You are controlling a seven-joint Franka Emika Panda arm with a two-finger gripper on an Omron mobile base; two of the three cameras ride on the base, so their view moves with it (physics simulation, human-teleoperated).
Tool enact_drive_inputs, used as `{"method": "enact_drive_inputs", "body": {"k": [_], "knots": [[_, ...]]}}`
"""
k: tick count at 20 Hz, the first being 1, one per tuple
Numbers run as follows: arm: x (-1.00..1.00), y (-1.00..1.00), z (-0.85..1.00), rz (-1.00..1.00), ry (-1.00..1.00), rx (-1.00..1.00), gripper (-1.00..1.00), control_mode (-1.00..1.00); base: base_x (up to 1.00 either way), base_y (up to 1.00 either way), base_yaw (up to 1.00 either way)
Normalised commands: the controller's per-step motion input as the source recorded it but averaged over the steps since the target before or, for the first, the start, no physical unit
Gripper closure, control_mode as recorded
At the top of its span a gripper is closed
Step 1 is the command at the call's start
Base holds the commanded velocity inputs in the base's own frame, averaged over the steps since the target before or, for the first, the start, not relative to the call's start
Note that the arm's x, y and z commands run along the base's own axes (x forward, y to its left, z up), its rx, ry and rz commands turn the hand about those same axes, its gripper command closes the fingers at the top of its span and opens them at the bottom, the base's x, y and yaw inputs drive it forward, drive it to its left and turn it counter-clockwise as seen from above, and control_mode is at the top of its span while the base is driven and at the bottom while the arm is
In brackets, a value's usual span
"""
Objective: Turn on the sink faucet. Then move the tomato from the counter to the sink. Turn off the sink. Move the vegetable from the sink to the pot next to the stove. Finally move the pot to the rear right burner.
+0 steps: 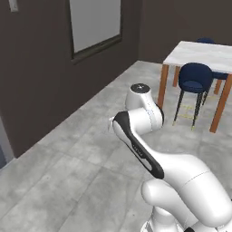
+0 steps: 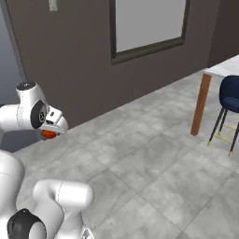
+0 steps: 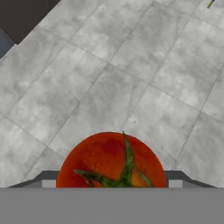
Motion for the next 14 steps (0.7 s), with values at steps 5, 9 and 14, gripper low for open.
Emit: {"method": "enact_drive_inputs", "body": {"k": [5, 9, 14], "knots": [[0.0, 0.0, 0.0, 0.0, 0.0, 0.0, 1.0, 1.0, 0.1, -0.15, -0.45], [0.0, 0.0, 0.0, 0.0, 0.0, 0.0, 1.0, 1.0, 0.11, -0.17, -0.46], [0.0, 0.0, 0.0, 0.0, 0.0, 0.0, 1.0, 1.0, 0.16, -0.12, -0.47]]}}
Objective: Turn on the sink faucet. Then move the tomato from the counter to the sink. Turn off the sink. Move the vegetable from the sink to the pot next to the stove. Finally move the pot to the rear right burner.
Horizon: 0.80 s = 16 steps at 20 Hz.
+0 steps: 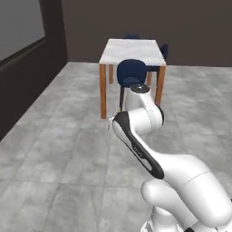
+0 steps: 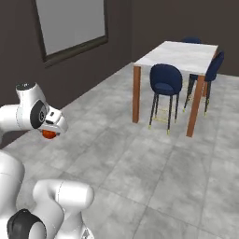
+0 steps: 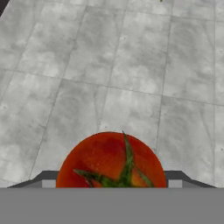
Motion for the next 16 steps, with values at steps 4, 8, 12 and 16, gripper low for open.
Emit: {"method": "enact_drive_inputs", "body": {"k": [4, 8, 12, 16], "knots": [[0.0, 0.0, 0.0, 0.0, 0.0, 0.0, 1.0, 1.0, 0.26, -0.08, -0.47], [0.0, 0.0, 0.0, 0.0, 0.0, 0.0, 1.0, 1.0, 0.37, -0.05, -0.45], [0.0, 0.0, 0.0, 0.0, 0.0, 0.0, 1.0, 1.0, 0.38, -0.03, -0.44], [0.0, 0.0, 0.0, 0.0, 0.0, 0.0, 1.0, 1.0, 0.29, -0.03, -0.44]]}}
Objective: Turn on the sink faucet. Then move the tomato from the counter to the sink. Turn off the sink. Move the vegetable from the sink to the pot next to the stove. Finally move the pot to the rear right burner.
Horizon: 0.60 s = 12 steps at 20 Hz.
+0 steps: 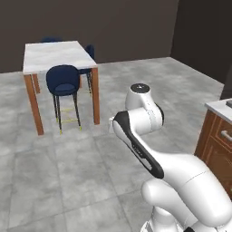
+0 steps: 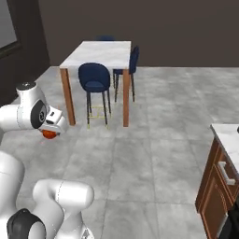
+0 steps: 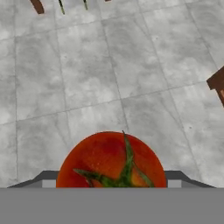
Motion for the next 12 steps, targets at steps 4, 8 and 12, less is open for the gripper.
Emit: {"method": "enact_drive_inputs", "body": {"k": [4, 8, 12], "knots": [[0.0, 0.0, 0.0, 0.0, 0.0, 0.0, 1.0, 1.0, 0.25, -0.03, -0.45], [0.0, 0.0, 0.0, 0.0, 0.0, 0.0, 1.0, 1.0, 0.26, -0.05, -0.45], [0.0, 0.0, 0.0, 0.0, 0.0, 0.0, 1.0, 1.0, 0.25, -0.08, -0.45]]}}
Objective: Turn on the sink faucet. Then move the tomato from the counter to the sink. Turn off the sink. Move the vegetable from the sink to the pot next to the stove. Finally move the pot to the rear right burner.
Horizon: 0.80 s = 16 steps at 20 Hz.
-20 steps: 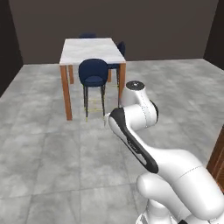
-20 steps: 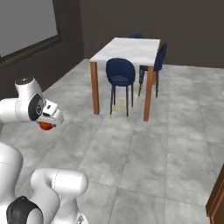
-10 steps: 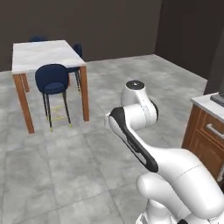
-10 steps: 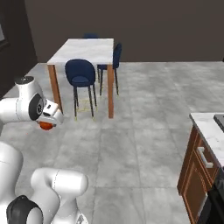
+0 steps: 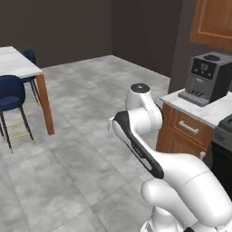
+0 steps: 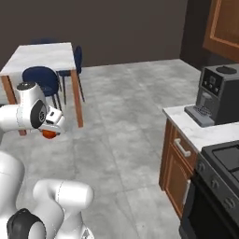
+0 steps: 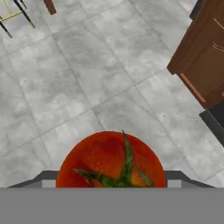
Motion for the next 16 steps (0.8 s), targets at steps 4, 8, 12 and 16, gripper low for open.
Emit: {"method": "enact_drive_inputs", "body": {"k": [4, 8, 12, 16], "knots": [[0.0, 0.0, 0.0, 0.0, 0.0, 0.0, 1.0, 1.0, 0.24, -0.08, -0.45], [0.0, 0.0, 0.0, 0.0, 0.0, 0.0, 1.0, 1.0, 0.23, -0.07, -0.45], [0.0, 0.0, 0.0, 0.0, 0.0, 0.0, 1.0, 1.0, 0.24, -0.08, -0.44], [0.0, 0.0, 0.0, 0.0, 0.0, 0.0, 1.0, 1.0, 0.24, -0.08, -0.44]]}}
